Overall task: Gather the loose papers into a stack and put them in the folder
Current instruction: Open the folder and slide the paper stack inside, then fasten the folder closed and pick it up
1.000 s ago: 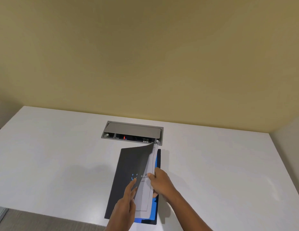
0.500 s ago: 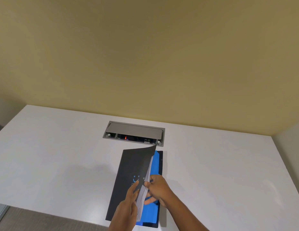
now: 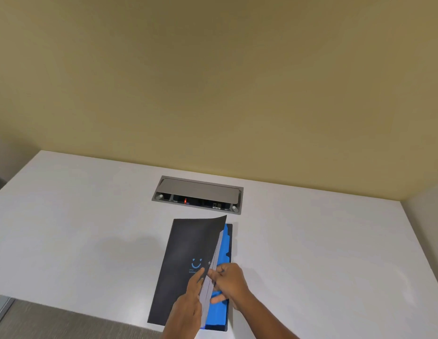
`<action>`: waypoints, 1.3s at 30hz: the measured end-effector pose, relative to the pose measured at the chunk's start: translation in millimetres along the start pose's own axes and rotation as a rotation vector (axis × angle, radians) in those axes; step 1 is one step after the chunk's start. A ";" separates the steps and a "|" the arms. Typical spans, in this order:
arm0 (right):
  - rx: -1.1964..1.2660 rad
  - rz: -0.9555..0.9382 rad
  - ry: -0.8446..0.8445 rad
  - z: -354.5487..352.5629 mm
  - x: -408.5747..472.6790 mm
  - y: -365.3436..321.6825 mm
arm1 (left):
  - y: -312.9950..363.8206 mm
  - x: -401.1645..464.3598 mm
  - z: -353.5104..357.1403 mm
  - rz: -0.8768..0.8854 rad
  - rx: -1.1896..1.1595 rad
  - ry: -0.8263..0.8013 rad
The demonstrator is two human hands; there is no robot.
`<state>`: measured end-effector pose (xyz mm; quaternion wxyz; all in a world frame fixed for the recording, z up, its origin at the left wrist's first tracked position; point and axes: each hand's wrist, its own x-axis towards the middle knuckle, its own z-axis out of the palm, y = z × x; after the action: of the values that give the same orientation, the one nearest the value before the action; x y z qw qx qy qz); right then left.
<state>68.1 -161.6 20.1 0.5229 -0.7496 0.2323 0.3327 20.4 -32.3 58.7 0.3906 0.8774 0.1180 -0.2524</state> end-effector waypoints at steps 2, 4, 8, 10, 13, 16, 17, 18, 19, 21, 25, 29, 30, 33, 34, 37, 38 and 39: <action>-0.011 0.012 0.033 -3.4 -0.8 7.8 | -12.3 15.8 12.4 0.054 0.052 -0.095; -0.005 0.038 0.063 -8.4 -1.9 17.4 | -26.1 19.1 26.5 0.013 0.064 -0.095; -0.016 0.045 0.133 -23.0 -3.6 34.1 | -31.6 14.5 55.0 -0.086 0.108 -0.101; -0.049 0.016 0.176 -31.4 -3.0 42.2 | -40.5 15.2 69.7 -0.009 0.225 -0.098; -0.108 -0.025 0.237 -40.0 -3.7 48.9 | -49.1 15.0 80.6 0.024 0.256 -0.130; -0.073 -0.041 0.254 -42.7 -3.1 50.9 | -60.5 16.3 72.4 0.025 0.174 -0.087; -0.058 -0.048 0.253 -42.9 -2.5 51.0 | -66.9 16.9 67.7 0.028 0.172 -0.060; -0.041 -0.058 0.252 -43.3 -1.7 51.0 | -72.7 17.8 61.4 0.023 0.182 -0.034; -0.029 -0.072 0.251 -43.6 -0.4 51.3 | -79.4 20.2 56.7 0.026 0.198 0.002; -0.021 -0.095 0.244 -43.9 2.7 50.4 | -93.4 23.3 46.9 0.005 0.219 0.065; -0.058 -0.164 0.223 -41.0 8.2 43.9 | -116.9 31.8 33.6 -0.067 0.361 0.068; -0.178 -0.244 0.220 -35.4 16.6 35.9 | -121.8 39.3 33.1 -0.085 0.522 -0.003; -0.217 -0.262 0.224 -32.9 18.0 32.6 | -122.5 40.4 34.6 -0.088 0.542 -0.013; -0.350 -0.305 0.216 -25.5 20.4 22.0 | -123.8 43.1 37.8 -0.101 0.595 -0.026; -0.387 -0.311 0.207 -22.9 21.9 19.2 | -123.9 43.4 38.1 -0.102 0.602 -0.030; -0.437 -0.311 0.182 -14.6 27.2 13.6 | -125.3 43.2 38.9 -0.099 0.601 -0.036; -0.444 -0.303 0.173 -11.8 29.0 12.0 | -126.2 43.2 39.3 -0.098 0.598 -0.036; -0.450 -0.290 0.167 -8.9 30.8 10.6 | -127.0 43.2 39.3 -0.095 0.597 -0.038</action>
<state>83.7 -173.6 -7.4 0.3646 -0.8970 0.0853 0.2348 -8.3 23.6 -66.2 0.1051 0.9421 0.0720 -0.3101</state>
